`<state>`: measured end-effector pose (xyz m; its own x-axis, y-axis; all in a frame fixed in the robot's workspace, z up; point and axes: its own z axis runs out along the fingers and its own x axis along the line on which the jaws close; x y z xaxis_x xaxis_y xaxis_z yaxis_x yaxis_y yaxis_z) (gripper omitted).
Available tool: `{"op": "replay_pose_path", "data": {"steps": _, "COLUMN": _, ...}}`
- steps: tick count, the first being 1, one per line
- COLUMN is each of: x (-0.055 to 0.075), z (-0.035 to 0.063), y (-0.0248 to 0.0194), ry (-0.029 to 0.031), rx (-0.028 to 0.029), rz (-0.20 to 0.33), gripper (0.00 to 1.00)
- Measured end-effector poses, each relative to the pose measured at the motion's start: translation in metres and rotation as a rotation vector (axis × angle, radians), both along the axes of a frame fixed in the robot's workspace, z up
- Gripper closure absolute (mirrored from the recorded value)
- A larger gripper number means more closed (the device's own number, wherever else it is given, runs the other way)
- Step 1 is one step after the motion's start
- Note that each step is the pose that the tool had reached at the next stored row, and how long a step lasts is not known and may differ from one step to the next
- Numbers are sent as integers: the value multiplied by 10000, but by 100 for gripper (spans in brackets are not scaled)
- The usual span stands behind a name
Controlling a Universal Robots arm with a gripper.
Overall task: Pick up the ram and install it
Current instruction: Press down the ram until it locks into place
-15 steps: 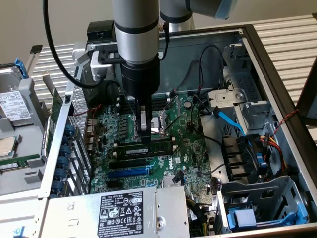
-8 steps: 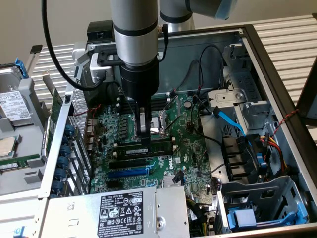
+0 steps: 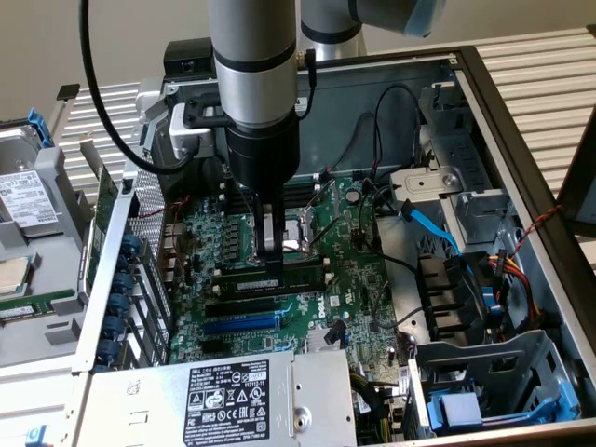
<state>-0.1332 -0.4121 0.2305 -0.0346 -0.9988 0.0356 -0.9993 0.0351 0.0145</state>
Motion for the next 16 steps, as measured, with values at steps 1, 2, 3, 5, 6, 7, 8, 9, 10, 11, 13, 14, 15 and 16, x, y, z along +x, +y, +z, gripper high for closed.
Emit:
{"op": "replay_pose_path", "data": {"steps": 1, "x": -1, "z": 0, "y": 0, "ry": -1, "rx": 1, "rz": 1, "gripper": 89}}
{"op": "replay_pose_path", "data": {"steps": 2, "x": -2, "z": 0, "y": 0, "ry": 0, "rx": 2, "rz": 1, "gripper": 89}}
{"op": "replay_pose_path", "data": {"steps": 3, "x": -3, "z": 0, "y": -1, "ry": 1, "rx": 2, "rz": 2, "gripper": 89}}
{"op": "replay_pose_path", "data": {"steps": 5, "x": -5, "z": 0, "y": -4, "ry": 2, "rx": 1, "rz": -1, "gripper": 89}}
{"op": "replay_pose_path", "data": {"steps": 6, "x": -5, "z": 0, "y": -5, "ry": 2, "rx": 1, "rz": -1, "gripper": 89}}
{"op": "replay_pose_path", "data": {"steps": 7, "x": -5, "z": 0, "y": -5, "ry": 2, "rx": 1, "rz": -1, "gripper": 89}}
{"op": "replay_pose_path", "data": {"steps": 8, "x": -5, "z": 0, "y": -6, "ry": 2, "rx": 1, "rz": 0, "gripper": 89}}
{"op": "replay_pose_path", "data": {"steps": 9, "x": -4, "z": 0, "y": -6, "ry": 2, "rx": 1, "rz": 0, "gripper": 89}}
{"op": "replay_pose_path", "data": {"steps": 10, "x": -4, "z": 0, "y": -6, "ry": 2, "rx": 1, "rz": 0, "gripper": 89}}
{"op": "replay_pose_path", "data": {"steps": 11, "x": -5, "z": 0, "y": -6, "ry": 2, "rx": 1, "rz": 0, "gripper": 89}}
{"op": "replay_pose_path", "data": {"steps": 13, "x": -5, "z": -2, "y": -7, "ry": 2, "rx": 0, "rz": 0, "gripper": 89}}
{"op": "replay_pose_path", "data": {"steps": 14, "x": -5, "z": -4, "y": -8, "ry": 3, "rx": -2, "rz": 0, "gripper": 89}}
{"op": "replay_pose_path", "data": {"steps": 15, "x": -5, "z": -6, "y": -9, "ry": 3, "rx": -1, "rz": 1, "gripper": 89}}
{"op": "replay_pose_path", "data": {"steps": 16, "x": -6, "z": -9, "y": -10, "ry": 4, "rx": -1, "rz": 1, "gripper": 89}}
